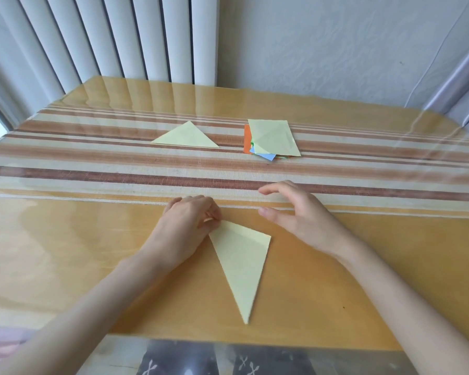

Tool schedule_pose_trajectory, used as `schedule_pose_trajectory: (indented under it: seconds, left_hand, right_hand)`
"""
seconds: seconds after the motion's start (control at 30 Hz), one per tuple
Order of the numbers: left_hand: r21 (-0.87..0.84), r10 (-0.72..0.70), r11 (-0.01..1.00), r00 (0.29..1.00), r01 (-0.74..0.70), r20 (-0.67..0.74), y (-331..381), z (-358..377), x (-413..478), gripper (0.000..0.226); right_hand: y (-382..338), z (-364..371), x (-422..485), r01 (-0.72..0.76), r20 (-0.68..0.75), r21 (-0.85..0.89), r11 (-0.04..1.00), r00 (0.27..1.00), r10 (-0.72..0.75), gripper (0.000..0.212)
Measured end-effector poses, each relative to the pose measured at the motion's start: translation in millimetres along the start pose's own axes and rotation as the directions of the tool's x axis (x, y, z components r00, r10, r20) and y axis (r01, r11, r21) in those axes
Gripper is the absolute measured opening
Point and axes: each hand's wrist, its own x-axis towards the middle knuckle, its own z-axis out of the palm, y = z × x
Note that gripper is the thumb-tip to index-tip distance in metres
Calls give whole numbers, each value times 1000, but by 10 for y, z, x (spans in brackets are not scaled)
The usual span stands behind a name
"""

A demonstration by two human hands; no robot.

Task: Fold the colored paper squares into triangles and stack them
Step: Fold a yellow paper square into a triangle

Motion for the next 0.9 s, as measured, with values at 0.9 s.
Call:
schedule_pose_trajectory:
  seconds: [0.9]
  left_hand:
    - [221,524,815,844,-536,113,-464,-192,250,29]
  right_hand:
    - [253,298,39,308,-158,-414,857,903,-400,28]
